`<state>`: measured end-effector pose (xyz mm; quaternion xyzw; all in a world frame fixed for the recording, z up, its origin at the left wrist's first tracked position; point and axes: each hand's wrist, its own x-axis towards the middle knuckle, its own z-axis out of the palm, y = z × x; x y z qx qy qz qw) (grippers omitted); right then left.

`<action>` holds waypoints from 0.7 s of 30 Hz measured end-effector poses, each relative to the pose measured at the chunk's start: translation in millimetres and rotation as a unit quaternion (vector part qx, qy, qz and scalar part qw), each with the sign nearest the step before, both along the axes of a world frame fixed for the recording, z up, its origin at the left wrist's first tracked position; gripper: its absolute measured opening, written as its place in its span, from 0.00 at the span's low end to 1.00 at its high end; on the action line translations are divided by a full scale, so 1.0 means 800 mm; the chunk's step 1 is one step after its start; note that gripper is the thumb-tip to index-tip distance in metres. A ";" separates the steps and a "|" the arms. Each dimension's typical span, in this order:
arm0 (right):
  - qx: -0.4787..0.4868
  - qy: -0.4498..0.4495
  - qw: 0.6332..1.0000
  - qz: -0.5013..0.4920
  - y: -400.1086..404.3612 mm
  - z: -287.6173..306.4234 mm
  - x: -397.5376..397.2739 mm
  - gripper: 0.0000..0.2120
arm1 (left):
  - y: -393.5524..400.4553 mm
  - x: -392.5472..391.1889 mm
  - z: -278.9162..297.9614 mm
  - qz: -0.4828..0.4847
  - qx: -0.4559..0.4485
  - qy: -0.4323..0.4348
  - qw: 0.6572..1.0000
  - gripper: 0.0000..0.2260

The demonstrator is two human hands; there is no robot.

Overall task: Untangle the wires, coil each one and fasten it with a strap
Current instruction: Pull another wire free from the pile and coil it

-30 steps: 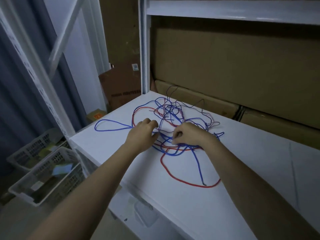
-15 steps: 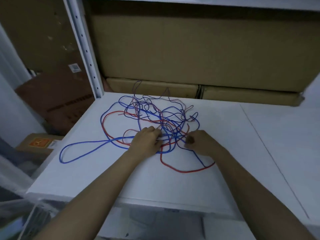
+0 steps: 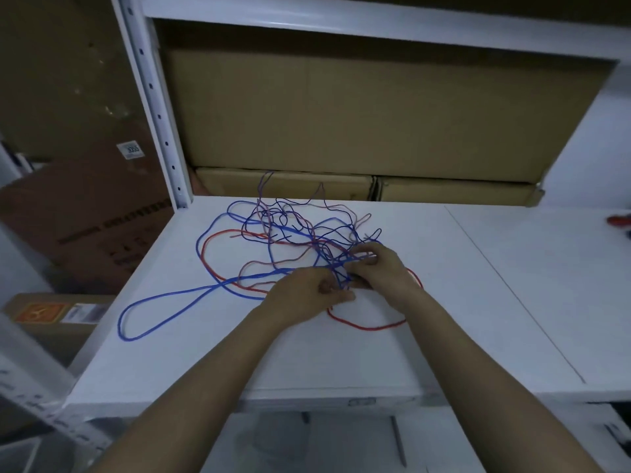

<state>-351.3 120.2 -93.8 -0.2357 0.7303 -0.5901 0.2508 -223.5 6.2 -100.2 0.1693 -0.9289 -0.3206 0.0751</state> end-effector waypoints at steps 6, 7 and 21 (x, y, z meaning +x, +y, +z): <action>-0.030 0.097 0.992 0.080 -0.002 0.003 0.001 0.01 | -0.017 0.008 0.023 0.007 -0.047 0.006 0.999 0.11; -0.021 0.131 0.986 0.096 0.000 0.004 -0.001 0.01 | -0.025 0.010 0.026 0.020 -0.082 0.004 0.996 0.10; -0.117 0.241 0.949 0.168 -0.076 0.098 -0.037 0.09 | -0.053 -0.027 0.173 0.066 0.117 0.288 0.948 0.13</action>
